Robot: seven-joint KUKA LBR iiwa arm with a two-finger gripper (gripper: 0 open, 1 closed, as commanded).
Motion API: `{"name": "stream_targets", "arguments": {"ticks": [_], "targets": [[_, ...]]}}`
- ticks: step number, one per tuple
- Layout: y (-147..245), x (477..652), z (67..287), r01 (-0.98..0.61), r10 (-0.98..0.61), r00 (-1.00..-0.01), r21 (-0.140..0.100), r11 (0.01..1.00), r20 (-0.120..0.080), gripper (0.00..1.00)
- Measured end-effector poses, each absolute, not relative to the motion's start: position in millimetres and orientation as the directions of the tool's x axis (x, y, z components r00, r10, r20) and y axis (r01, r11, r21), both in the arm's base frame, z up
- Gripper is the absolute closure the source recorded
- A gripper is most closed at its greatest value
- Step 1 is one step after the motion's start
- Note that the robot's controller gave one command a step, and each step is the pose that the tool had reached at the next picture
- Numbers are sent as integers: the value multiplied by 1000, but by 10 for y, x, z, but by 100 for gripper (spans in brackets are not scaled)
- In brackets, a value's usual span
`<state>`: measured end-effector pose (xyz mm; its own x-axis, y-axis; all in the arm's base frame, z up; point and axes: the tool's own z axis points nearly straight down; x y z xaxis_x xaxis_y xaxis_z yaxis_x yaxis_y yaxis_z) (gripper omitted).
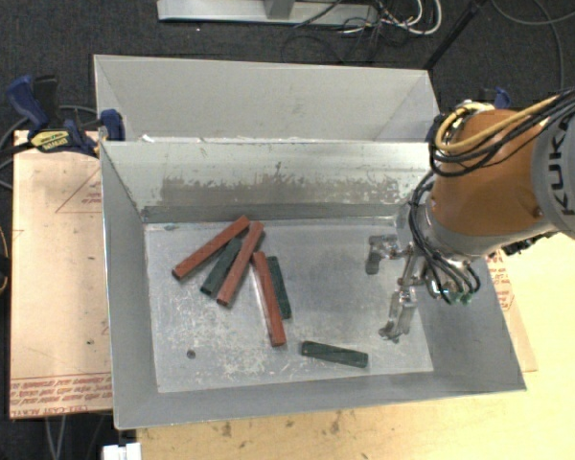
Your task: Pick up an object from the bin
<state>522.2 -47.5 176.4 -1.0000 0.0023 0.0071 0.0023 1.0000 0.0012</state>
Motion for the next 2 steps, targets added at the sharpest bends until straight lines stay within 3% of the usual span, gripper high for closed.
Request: {"name": "stream_targets", "arguments": {"ticks": [1,2], "targets": [[-78,4894,713,-791,-791,-612,-8,612,-10,0],[-2,5026,717,-516,-516,-857,0,857,-5,0]]}}
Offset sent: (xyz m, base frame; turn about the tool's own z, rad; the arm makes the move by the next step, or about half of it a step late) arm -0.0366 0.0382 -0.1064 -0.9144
